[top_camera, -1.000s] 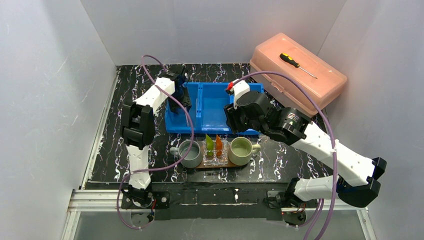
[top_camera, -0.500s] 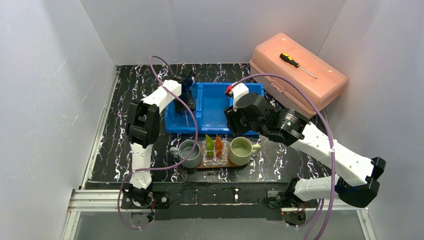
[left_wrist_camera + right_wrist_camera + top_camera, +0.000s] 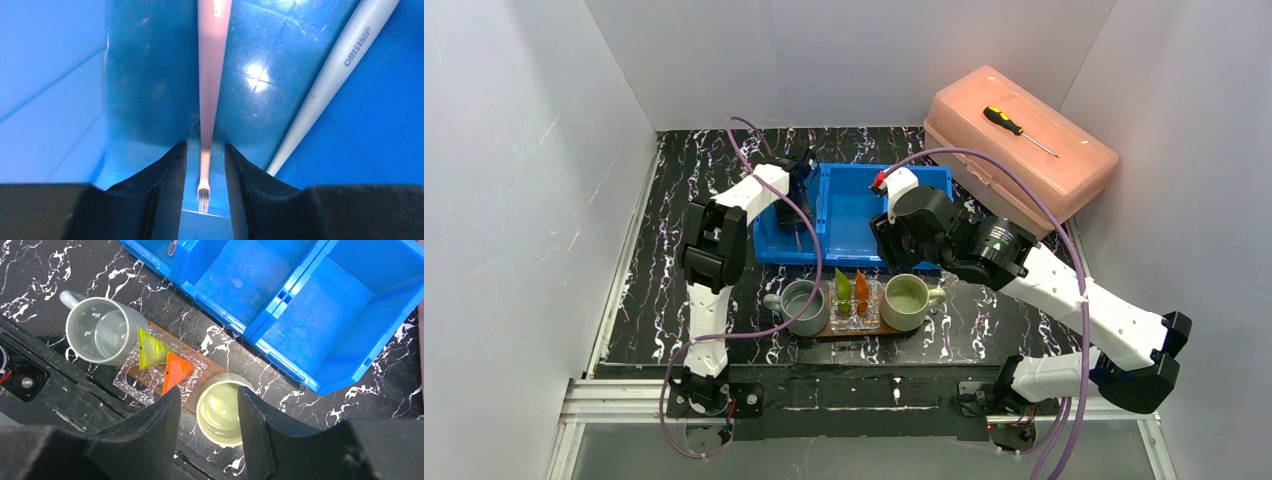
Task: Prepare toiletry sets of a toothbrush and toothpaste on the tray
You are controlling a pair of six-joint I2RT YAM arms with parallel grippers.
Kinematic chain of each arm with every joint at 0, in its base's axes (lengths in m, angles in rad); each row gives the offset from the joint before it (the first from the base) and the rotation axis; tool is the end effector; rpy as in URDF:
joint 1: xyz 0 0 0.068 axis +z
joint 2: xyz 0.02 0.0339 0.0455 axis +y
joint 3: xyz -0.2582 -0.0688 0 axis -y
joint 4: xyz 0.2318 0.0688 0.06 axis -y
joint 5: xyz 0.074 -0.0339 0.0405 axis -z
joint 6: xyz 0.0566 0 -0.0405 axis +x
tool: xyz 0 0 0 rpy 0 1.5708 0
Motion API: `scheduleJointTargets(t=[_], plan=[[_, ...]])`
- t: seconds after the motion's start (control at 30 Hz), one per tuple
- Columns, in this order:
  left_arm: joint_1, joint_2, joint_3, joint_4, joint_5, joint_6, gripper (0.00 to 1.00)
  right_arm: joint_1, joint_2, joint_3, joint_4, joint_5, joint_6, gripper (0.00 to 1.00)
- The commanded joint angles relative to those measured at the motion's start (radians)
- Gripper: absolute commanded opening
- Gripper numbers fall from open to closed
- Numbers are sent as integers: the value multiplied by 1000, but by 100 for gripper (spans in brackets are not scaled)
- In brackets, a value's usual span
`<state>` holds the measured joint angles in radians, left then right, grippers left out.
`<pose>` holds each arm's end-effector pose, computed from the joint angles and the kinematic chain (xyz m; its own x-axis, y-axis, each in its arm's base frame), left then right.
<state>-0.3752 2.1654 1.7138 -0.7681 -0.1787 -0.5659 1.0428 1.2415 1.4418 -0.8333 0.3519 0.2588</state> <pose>0.4168 -0.1533 0.1584 -0.9003 -0.2125 -0.3798 -0.2121 0.9763 -0.0435 0.1449 0.2098 0.3875 -0.4598 -0.3115 -0.8316 -0.5723 0.8200 0.0092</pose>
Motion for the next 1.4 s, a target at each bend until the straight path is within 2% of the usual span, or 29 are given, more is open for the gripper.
scheduleJointTargets(t=[0.0,0.3,0.43,0.97,1.37], plan=[[1,2,-43,11,-32,0,30,2,4,9,6,-6,-4,54],[1,8,-84,36,-35,4,12,2,6,14,2,-10,5,54],[1,-4,-110,51,-45,8,0,2,7,14,2,-16,8,54],[0,-220,-139,79,-82,38,0,2,-1,28,2,-25,19,53],[0,-384,-128,78,-26,46,0,2,-13,29,19,-63,40,53]])
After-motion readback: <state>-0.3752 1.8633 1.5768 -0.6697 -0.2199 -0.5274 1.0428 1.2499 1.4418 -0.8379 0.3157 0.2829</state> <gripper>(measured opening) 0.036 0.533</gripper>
